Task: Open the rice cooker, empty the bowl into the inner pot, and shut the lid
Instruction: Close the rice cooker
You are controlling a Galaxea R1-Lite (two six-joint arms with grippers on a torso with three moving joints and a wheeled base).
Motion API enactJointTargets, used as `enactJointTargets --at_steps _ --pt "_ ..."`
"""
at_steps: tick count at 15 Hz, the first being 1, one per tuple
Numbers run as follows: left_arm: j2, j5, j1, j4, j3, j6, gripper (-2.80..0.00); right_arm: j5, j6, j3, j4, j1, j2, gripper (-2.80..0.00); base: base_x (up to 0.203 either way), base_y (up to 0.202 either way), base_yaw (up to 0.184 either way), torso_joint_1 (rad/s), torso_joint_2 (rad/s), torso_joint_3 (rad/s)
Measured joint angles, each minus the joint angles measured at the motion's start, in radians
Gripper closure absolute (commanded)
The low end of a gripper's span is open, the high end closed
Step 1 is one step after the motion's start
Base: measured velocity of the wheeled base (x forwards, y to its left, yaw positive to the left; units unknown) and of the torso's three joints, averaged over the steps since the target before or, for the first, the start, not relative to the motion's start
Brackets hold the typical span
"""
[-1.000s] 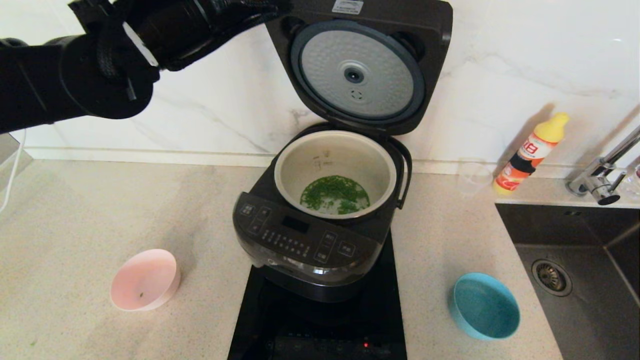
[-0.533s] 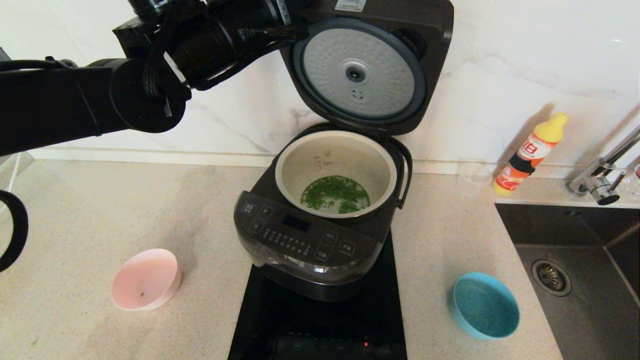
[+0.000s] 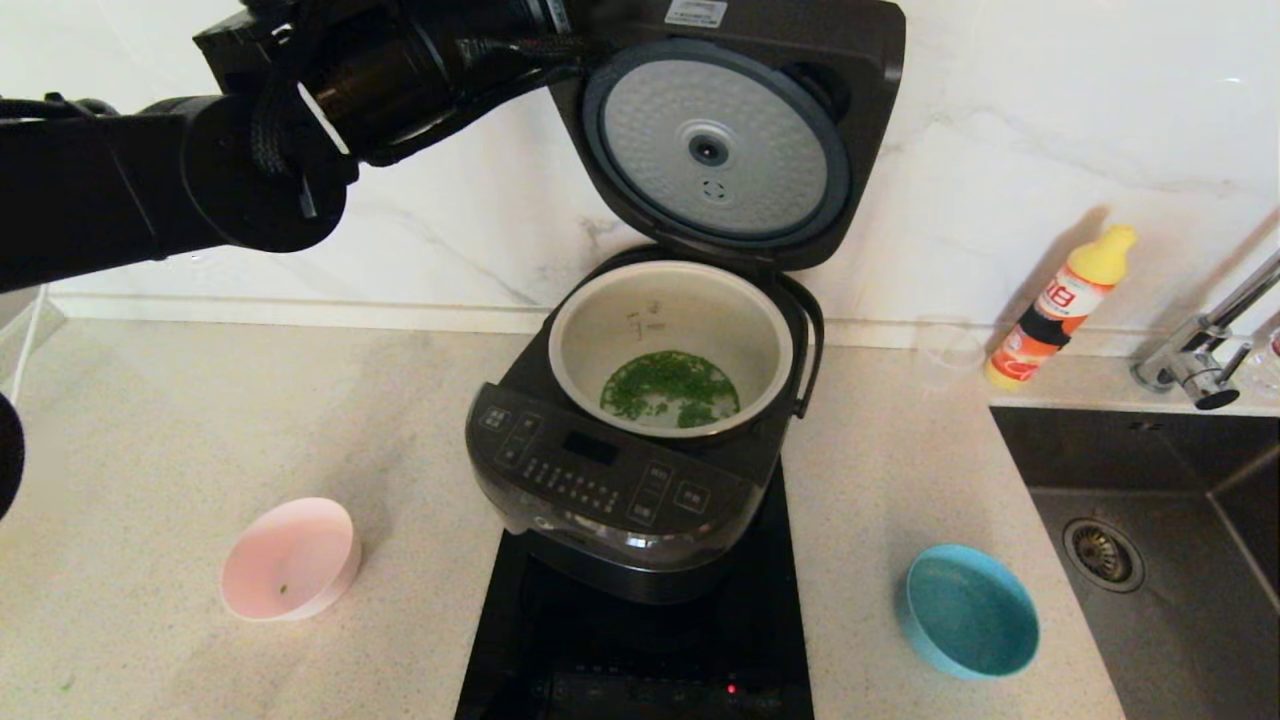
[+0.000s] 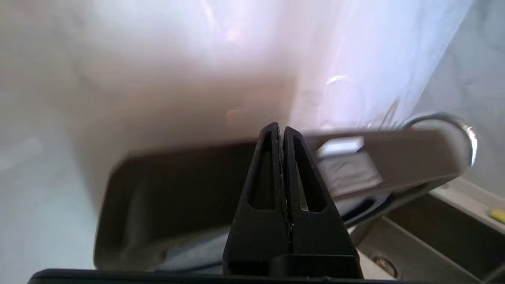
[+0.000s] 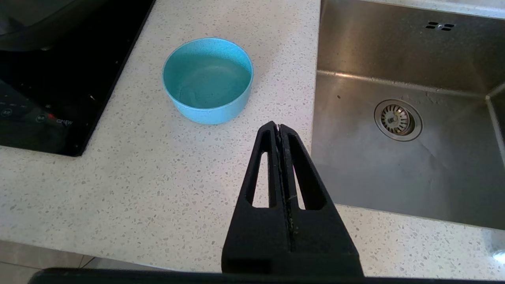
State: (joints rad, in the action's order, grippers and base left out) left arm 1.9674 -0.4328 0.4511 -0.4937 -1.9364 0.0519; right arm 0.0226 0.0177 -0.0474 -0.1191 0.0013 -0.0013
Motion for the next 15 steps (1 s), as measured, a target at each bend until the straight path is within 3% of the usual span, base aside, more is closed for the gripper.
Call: enactJointTargets --at_steps 12,15 --pt "0.041 -0.004 0.001 -0.013 0.002 0.001 0.0 0.0 0.0 0.0 0.0 0.0 0.0 0.0 0.0 0.0 0.0 0.0 0.0 0.0" --pt "0.015 -0.001 0.0 0.01 0.049 0.002 0.0 0.0 0.0 0.0 0.0 0.0 0.0 0.0 0.0 0.0 0.0 0.0 0.0 0.0"
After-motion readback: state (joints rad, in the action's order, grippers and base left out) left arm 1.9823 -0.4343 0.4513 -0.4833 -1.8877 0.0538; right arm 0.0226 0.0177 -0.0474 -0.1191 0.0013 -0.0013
